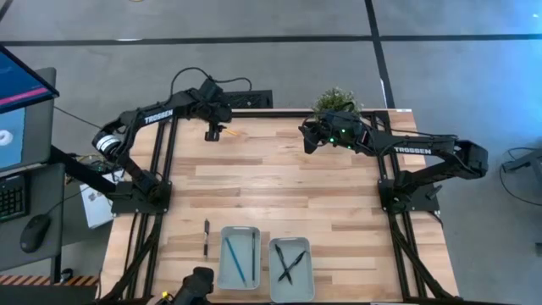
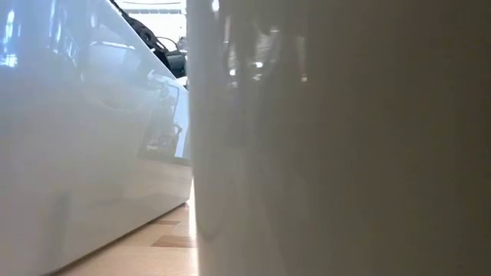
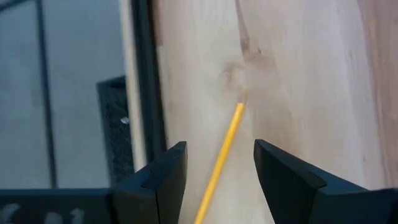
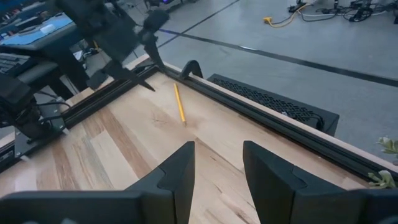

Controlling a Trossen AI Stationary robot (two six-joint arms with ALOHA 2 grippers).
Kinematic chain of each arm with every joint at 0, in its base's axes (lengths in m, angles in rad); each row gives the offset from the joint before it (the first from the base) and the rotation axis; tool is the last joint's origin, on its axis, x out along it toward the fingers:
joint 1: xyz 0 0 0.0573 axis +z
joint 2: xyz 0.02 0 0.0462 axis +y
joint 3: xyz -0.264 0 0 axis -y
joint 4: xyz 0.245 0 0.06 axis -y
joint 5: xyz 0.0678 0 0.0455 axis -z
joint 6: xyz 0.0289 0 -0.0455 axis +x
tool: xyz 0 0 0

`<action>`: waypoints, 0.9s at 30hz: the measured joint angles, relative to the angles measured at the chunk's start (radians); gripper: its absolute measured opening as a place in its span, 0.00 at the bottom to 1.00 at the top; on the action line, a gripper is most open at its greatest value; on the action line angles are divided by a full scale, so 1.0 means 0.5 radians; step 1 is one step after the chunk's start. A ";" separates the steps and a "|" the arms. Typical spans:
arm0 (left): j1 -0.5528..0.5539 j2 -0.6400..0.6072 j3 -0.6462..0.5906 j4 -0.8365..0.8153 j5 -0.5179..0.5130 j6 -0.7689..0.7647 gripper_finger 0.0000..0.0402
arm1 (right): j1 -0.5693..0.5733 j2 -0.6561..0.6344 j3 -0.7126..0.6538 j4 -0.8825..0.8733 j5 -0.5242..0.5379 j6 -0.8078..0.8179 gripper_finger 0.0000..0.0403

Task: Sort pens & pencils
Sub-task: Put the yellow pencil into the left gray bin

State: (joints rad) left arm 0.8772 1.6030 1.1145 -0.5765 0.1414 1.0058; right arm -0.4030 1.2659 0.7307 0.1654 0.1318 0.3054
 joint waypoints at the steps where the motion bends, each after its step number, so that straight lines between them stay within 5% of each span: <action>1: -0.001 0.024 0.000 0.008 -0.002 -0.035 0.44 | 0.000 0.000 0.000 0.000 0.000 0.000 0.39; 27: -0.003 0.359 -0.002 0.099 -0.258 0.149 0.44 | 0.034 0.000 0.001 -0.017 0.000 -0.036 0.39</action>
State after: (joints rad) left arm 0.8757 1.7827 1.1137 -0.5270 0.0124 1.0804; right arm -0.3860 1.2659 0.7311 0.1570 0.1320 0.2874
